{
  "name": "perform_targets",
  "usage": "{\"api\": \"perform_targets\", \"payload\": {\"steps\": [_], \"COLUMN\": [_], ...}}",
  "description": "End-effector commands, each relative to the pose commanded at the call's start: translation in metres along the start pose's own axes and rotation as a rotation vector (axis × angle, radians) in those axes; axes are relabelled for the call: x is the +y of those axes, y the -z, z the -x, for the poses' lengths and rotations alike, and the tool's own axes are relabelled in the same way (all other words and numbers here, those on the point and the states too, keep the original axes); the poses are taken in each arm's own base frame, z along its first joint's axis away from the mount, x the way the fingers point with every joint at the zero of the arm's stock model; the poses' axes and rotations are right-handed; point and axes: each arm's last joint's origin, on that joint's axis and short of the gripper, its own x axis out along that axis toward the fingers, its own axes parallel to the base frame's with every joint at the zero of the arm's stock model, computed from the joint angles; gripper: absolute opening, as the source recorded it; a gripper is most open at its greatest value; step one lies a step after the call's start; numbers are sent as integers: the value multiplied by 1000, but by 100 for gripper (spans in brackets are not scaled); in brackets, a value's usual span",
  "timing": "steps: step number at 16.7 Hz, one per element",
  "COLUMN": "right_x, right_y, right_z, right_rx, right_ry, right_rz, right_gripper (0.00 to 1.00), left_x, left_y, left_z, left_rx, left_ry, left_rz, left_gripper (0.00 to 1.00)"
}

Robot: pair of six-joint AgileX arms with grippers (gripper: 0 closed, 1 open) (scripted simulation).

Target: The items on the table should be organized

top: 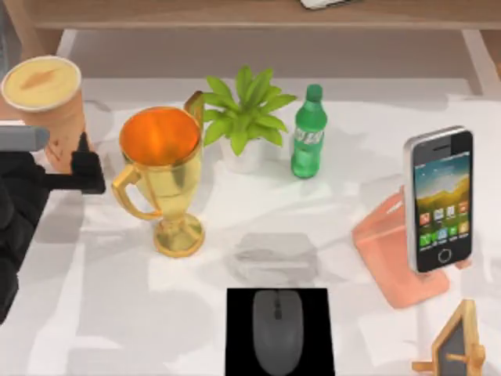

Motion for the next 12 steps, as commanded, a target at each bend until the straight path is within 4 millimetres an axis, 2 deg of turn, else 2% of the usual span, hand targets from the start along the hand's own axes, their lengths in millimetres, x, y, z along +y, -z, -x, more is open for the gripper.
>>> {"api": "perform_targets", "payload": {"steps": [3, 9, 12], "right_x": [0, 0, 0], "right_y": [0, 0, 0], "right_z": [0, 0, 0], "right_rx": [0, 0, 0], "right_ry": [0, 0, 0], "right_rz": [0, 0, 0], "right_gripper": [100, 100, 100], "left_x": [0, 1, 0], "left_y": [-1, -1, -2], "left_z": [-16, -16, -29], "left_rx": [-64, -65, -67], "left_ry": [-11, -14, -12], "left_rz": [12, 12, 13], "left_gripper": [100, 100, 100]}}
